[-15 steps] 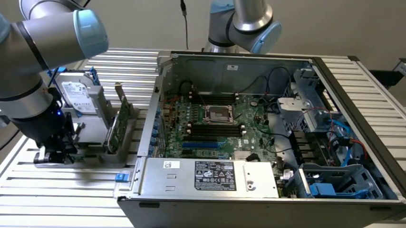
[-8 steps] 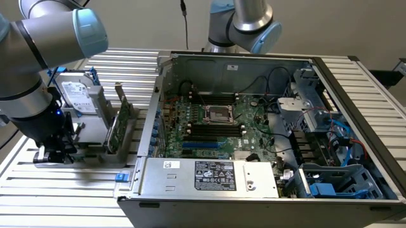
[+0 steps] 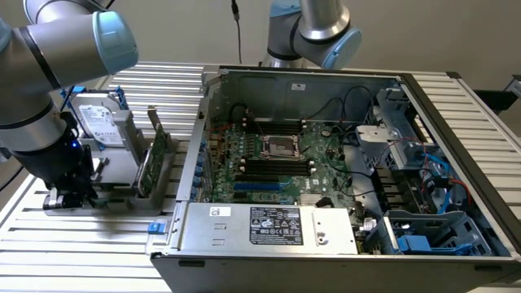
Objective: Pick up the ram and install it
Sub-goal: 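Pick up the ram and move it above insertion slot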
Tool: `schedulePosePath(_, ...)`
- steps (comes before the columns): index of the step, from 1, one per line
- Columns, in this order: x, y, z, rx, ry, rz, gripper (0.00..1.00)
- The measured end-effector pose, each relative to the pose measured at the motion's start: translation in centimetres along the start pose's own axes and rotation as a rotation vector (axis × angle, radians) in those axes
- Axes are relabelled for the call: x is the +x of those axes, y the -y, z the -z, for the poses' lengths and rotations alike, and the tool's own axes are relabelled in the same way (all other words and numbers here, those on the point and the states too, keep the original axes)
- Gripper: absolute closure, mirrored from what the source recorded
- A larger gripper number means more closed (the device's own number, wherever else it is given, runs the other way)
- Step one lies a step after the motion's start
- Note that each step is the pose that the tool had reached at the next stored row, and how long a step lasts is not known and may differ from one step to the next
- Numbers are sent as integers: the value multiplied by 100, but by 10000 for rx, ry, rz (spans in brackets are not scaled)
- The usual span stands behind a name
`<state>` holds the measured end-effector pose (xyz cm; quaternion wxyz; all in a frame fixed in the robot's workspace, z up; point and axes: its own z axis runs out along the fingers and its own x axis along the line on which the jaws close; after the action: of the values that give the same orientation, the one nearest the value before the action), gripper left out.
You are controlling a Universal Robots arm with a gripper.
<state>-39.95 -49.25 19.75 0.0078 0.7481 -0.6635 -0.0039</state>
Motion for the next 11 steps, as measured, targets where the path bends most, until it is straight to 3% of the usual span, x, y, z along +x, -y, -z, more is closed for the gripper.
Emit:
schedulePosePath(1,0,0,0,0,0,0,73)
schedulePosePath(7,-1,0,0,1,7,-3,75)
schedulePosePath(8,0,0,0,1,6,-4,82)
schedulePosePath(11,0,0,0,2,16,-4,85)
